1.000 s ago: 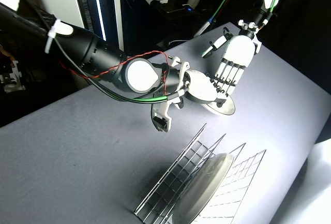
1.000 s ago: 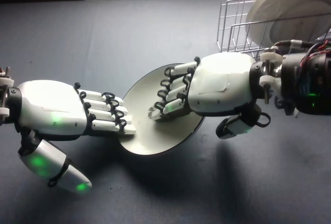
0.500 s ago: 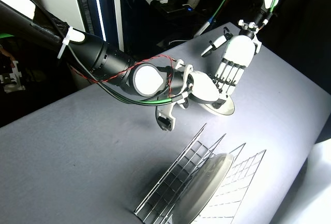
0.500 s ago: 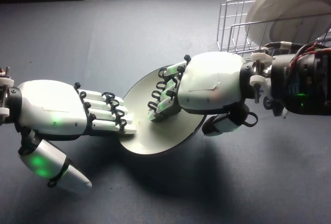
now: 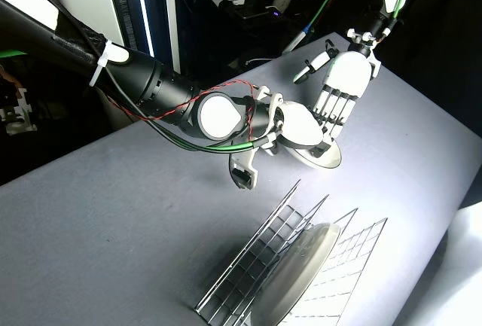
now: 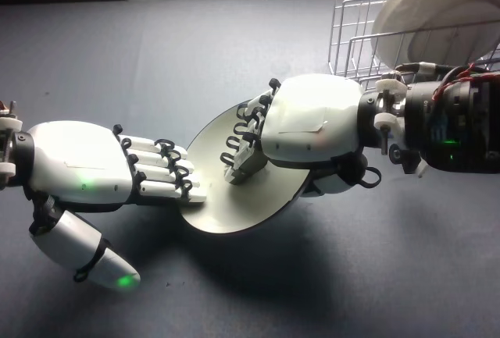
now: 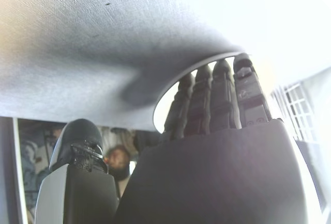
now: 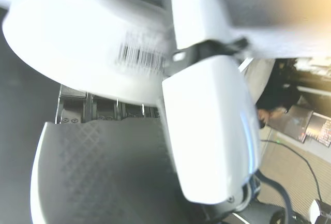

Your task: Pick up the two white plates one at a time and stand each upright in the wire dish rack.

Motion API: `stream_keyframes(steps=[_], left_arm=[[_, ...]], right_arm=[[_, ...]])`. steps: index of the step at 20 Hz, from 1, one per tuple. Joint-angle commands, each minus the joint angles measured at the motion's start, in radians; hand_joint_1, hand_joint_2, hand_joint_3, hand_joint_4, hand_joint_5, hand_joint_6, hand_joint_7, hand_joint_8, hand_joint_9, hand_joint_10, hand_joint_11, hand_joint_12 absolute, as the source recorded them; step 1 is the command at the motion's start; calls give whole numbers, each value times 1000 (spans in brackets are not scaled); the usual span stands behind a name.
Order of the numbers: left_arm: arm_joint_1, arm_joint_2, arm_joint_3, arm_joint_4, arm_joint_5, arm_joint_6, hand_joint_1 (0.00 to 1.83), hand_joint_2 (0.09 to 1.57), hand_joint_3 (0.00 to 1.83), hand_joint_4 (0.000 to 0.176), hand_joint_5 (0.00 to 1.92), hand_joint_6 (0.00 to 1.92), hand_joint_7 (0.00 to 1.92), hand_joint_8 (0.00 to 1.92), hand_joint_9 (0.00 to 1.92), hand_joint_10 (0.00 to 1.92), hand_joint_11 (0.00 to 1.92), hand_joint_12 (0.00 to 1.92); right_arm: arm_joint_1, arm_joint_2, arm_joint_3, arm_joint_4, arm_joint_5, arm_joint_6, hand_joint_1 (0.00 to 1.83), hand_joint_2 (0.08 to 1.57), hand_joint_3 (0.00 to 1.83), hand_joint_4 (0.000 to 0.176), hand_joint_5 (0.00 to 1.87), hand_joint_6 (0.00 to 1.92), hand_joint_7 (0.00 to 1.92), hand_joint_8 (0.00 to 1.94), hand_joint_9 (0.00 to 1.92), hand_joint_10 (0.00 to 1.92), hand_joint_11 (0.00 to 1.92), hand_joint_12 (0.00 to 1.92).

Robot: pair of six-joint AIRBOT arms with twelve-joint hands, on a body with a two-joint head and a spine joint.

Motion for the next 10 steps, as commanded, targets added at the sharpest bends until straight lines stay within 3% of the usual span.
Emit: stream_keyframes(steps=[1, 2, 3, 4, 7, 10], left_arm=[[7, -9, 0, -1, -33, -6, 0, 1123, 2, 0, 45, 1, 2, 0, 0, 0, 0, 0], [7, -10, 0, -1, -34, -6, 0, 1127, 3, 0, 60, 7, 15, 6, 0, 0, 0, 0], [7, -10, 0, -1, -34, -6, 0, 1122, 1, 0, 74, 12, 31, 12, 2, 1, 0, 0], [7, -10, 0, -1, -34, -6, 0, 1116, 0, 0, 62, 6, 21, 7, 0, 0, 0, 0], [8, -9, 0, -1, -35, -6, 0, 1118, 0, 0, 75, 8, 31, 7, 0, 0, 0, 0], [-11, -3, 6, -2, -42, -12, 0, 1123, 1, 0, 79, 8, 37, 8, 0, 0, 0, 0]], right_arm=[[-5, 3, 4, 9, 25, -1, 1272, 1086, 0, 0, 933, 854, 1084, 582, 984, 43, 715, 773], [-6, 2, 6, 9, 25, -1, 1361, 1097, 0, 0, 929, 1019, 1078, 725, 972, 858, 810, 759], [-7, 0, 8, 9, 25, -1, 1470, 1076, 0, 0, 989, 914, 1068, 731, 1060, 859, 762, 1329], [-9, -1, 10, 9, 25, -1, 1493, 1064, 0, 0, 1027, 849, 1079, 704, 1108, 812, 773, 1423], [-11, -4, 10, 9, 25, -1, 1503, 1041, 0, 0, 1046, 796, 1147, 613, 1148, 685, 870, 1393], [-11, -3, 10, 9, 38, -1, 1501, 1050, 1, 0, 1036, 791, 1129, 652, 1118, 750, 841, 1439]])
